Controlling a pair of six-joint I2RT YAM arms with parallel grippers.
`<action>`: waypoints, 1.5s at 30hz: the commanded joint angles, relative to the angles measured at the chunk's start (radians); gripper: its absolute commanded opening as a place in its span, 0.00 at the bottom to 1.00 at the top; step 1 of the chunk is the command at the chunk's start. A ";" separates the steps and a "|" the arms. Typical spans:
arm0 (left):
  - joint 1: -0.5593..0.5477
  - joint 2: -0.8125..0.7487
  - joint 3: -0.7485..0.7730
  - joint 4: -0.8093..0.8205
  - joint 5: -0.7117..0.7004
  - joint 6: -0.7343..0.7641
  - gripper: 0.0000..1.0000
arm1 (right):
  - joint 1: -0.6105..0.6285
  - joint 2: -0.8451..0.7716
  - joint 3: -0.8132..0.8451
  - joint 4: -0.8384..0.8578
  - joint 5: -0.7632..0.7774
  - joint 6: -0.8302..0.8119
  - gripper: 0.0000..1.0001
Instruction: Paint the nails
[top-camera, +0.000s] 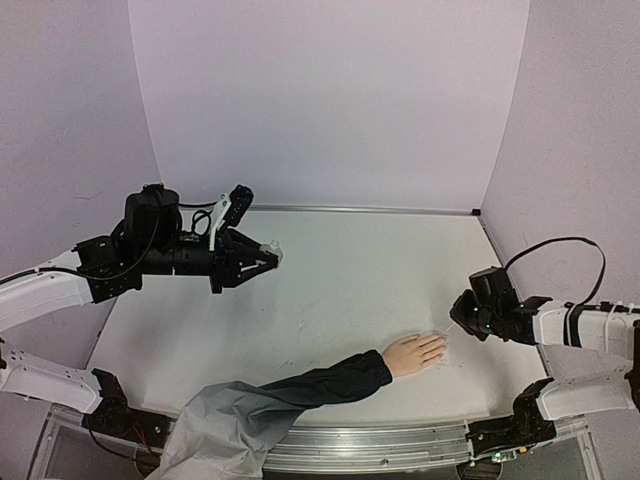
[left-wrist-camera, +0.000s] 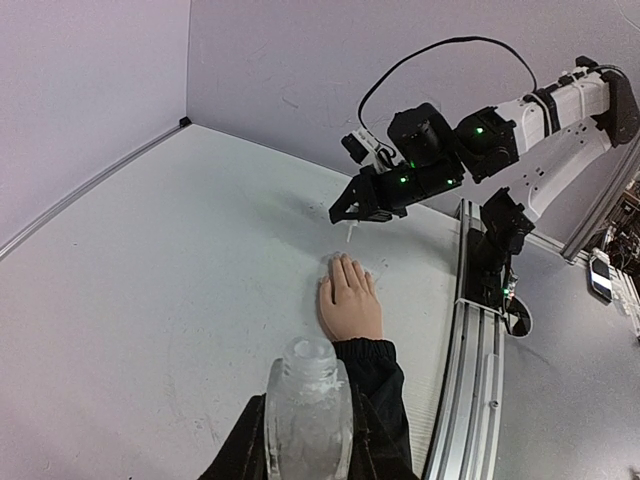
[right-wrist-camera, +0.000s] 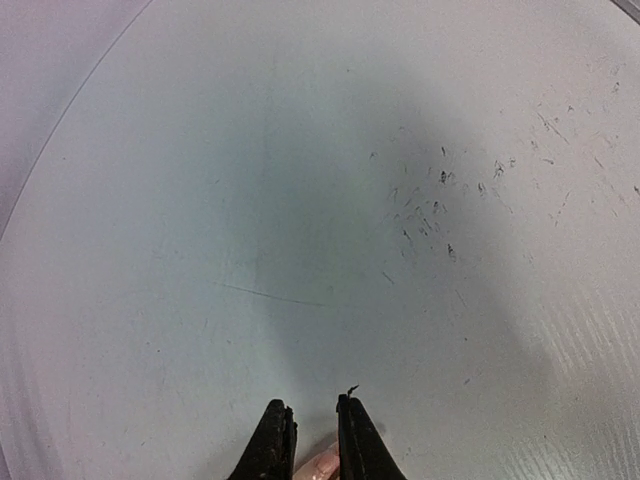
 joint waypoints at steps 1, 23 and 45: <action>0.002 -0.017 0.015 0.025 0.017 0.018 0.00 | -0.030 0.070 0.015 0.067 -0.036 -0.075 0.00; 0.002 -0.022 0.014 0.011 0.005 0.015 0.00 | -0.035 0.190 0.018 0.194 -0.081 -0.145 0.00; 0.001 -0.020 0.019 -0.004 0.004 0.015 0.00 | -0.036 0.235 0.047 0.188 -0.084 -0.167 0.00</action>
